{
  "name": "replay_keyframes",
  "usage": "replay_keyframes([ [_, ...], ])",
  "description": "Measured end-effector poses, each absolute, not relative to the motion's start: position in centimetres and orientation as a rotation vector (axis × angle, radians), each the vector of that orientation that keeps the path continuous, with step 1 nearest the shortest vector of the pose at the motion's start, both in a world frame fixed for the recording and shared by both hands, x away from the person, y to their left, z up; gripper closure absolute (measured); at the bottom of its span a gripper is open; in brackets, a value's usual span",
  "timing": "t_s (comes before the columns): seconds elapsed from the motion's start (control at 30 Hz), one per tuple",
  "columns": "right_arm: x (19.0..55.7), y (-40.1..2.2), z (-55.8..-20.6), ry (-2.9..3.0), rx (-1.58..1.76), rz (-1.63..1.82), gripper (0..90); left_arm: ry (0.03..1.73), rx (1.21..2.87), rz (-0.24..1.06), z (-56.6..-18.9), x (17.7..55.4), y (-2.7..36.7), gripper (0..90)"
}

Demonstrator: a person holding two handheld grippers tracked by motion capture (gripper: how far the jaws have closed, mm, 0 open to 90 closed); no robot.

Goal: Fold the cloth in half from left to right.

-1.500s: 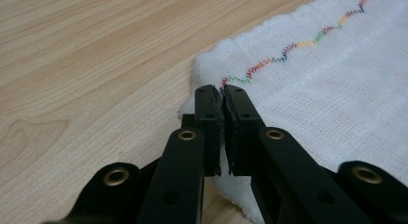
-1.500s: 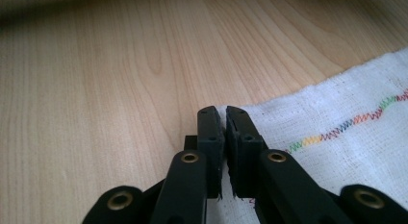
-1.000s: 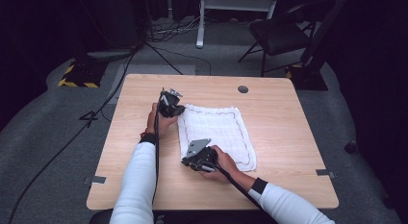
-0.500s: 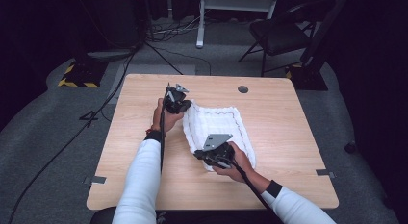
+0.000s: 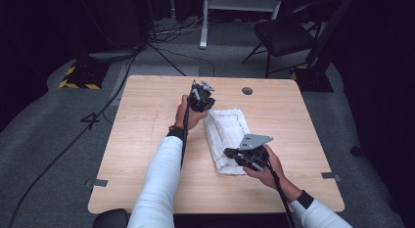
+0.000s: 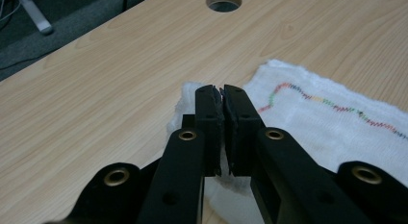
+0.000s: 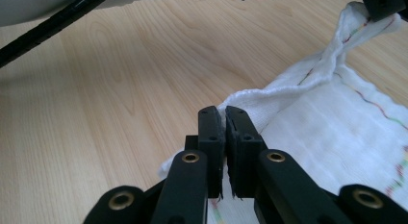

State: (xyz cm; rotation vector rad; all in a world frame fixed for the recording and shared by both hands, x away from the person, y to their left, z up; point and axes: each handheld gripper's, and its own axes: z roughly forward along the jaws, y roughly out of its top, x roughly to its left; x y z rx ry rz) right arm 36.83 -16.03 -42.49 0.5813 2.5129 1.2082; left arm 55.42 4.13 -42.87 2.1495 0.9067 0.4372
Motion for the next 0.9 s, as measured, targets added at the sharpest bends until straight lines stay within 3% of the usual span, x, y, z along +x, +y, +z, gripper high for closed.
replay_keyframes([
  [0.67, 35.9, -22.3, -43.5, 2.479, 0.721, 1.15, 85.8, 0.794, 2.187, 0.421, -43.6, 56.3, -3.5, 84.5],
  [0.77, 35.5, -23.3, -43.9, 2.464, 0.754, 1.117, 80.7, 0.829, 2.166, 0.442, -43.7, 55.9, -4.3, 70.2],
  [0.9, 35.4, -24.5, -44.6, 2.468, 0.804, 1.101, 75.4, 0.781, 2.183, 0.468, -43.1, 54.8, -4.0, 63.2],
])
